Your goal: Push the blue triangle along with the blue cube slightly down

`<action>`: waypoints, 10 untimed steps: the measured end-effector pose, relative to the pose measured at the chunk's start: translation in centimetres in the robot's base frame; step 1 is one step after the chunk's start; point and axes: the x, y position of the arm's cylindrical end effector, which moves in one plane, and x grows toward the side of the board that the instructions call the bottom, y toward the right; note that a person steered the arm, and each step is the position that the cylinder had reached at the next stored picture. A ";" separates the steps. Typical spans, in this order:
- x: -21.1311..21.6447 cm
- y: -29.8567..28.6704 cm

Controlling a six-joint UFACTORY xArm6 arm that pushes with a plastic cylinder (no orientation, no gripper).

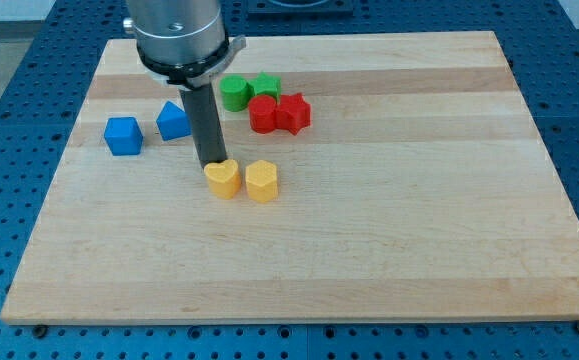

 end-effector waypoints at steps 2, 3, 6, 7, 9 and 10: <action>1.4 -6.6; 2.3 -11.4; -5.0 -19.2; -5.0 -18.0; -2.5 -10.4; -1.9 -6.8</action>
